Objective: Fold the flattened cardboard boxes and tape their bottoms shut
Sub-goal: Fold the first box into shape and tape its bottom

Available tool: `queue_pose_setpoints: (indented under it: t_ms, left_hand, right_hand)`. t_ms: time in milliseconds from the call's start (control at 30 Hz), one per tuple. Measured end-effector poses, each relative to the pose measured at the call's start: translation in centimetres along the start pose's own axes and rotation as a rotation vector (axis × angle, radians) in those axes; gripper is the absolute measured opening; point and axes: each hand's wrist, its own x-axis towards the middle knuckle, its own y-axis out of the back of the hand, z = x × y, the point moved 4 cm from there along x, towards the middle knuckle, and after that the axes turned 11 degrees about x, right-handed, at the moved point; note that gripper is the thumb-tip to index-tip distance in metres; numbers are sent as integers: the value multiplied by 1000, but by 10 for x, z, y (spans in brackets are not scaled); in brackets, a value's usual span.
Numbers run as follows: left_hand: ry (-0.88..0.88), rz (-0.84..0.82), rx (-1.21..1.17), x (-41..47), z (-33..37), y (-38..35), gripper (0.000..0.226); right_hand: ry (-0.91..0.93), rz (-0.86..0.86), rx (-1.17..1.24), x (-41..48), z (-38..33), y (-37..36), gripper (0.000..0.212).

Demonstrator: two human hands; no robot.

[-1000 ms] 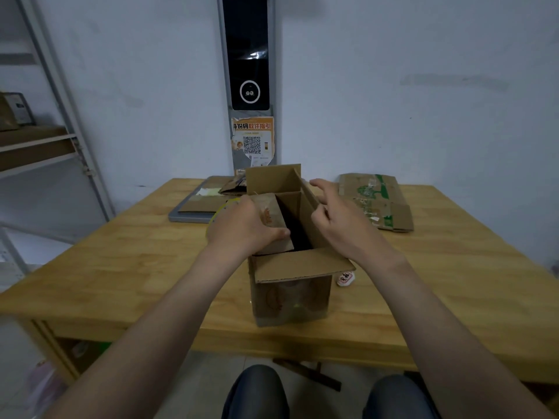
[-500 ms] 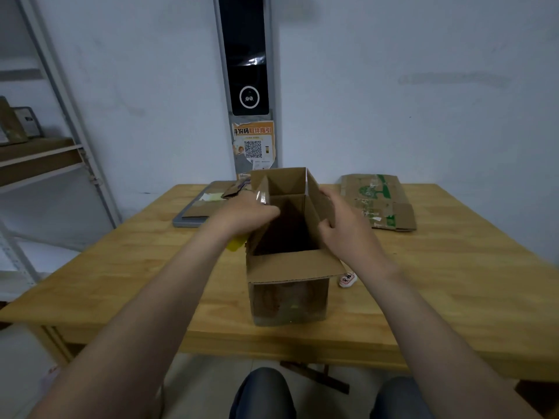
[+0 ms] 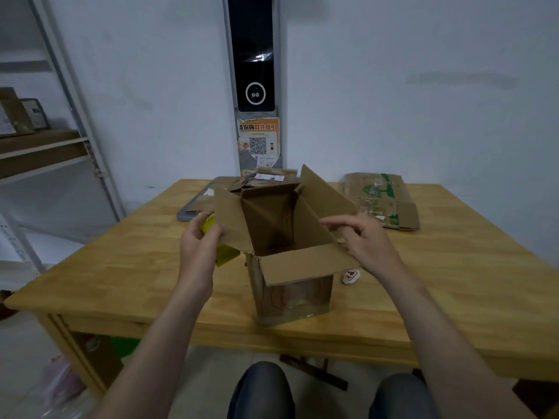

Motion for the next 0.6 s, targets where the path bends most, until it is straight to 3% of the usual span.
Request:
queue_pose_setpoints:
  t_ms: [100, 167, 233, 400, 533, 600]
  left_hand:
    - [40, -14, -5, 6, 3, -7, 39]
    - [59, -32, 12, 13, 7, -14, 41]
    - [76, -54, 57, 21, 12, -22, 44]
    - [79, -121, 184, 25, 28, -36, 67]
    - [-7, -135, 245, 21, 27, -36, 84]
    - [-93, -133, 330, 13, 19, -32, 77]
  right_hand:
    - [-67, -264, 80, -4, 3, 5, 70]
    - [-90, -353, 127, -5, 2, 3, 60]
    - [-94, -252, 156, -3, -2, -1, 32]
    - [6, 138, -144, 8, 0, -10, 24]
    - [27, 255, -211, 5, 6, -16, 57]
    - [32, 269, -159, 3, 11, -18, 83]
